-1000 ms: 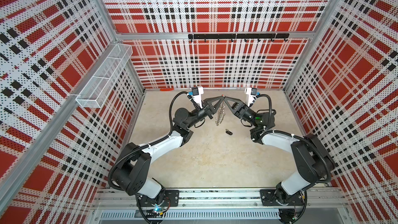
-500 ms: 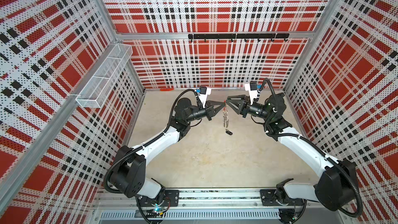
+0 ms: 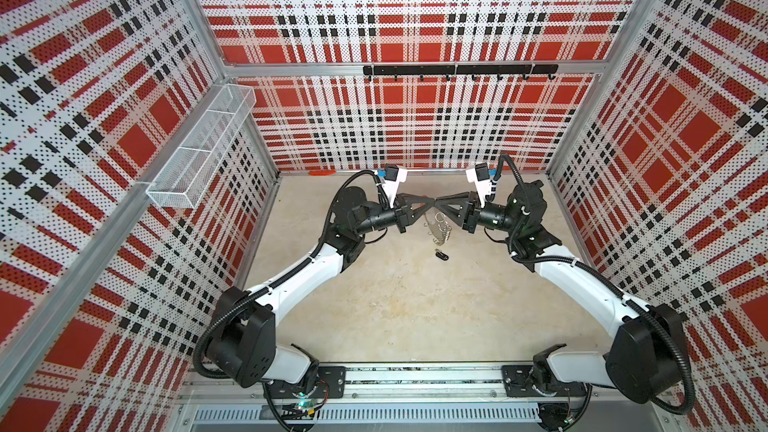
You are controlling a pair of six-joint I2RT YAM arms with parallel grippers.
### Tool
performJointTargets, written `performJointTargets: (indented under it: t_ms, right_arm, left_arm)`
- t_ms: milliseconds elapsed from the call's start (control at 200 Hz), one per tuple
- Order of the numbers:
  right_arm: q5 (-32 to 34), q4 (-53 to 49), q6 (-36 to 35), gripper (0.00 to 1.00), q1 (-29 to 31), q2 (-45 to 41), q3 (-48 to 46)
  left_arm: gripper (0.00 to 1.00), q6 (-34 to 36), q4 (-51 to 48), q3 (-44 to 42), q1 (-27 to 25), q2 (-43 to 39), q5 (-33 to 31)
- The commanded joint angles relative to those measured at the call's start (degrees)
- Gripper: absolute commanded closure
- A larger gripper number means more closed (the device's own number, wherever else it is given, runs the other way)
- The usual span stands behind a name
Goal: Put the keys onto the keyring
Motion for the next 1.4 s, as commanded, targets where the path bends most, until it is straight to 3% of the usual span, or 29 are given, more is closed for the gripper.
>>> performJointTargets:
  t_ms: [0,331,376,486,651,847,1393]
  right_arm:
    - [-1.42,2.78,1.09,0.85,-0.34,0.04,-1.14]
    - [-2.12,7.71,5.49,1.00,-0.28,0.63,-2.13]
    - [-1.79,9.85,7.21,1.00,-0.25,0.74,-2.55]
    - [0.19,18.95,13.60,1.00,-0.28,1.24,-4.85]
    - [3.26,34.42,24.73,1.00,-0.22,3.93,-7.66]
    - [4.51,50.20,36.08,1.00,-0.19,7.93,-8.89]
    - [3.55,50.36,35.55,1.00,1.08,7.38,-7.89]
  left_arm:
    - [1.00,0.18,2.25,2.71,-0.10,-1.79,1.81]
    - [1.00,0.27,2.11,3.31,-0.15,-1.62,0.94]
    - [0.84,0.00,2.17,3.05,-0.15,-1.75,0.09]
    - [0.76,-3.73,6.21,-0.37,0.55,-2.64,-4.01]
    - [0.77,-11.01,19.57,-7.04,0.72,-2.97,-6.72]
    - [0.78,-13.39,23.26,-6.67,-0.16,-0.52,-5.52]
    - [0.80,-16.68,26.95,-3.93,-1.41,3.65,-2.52]
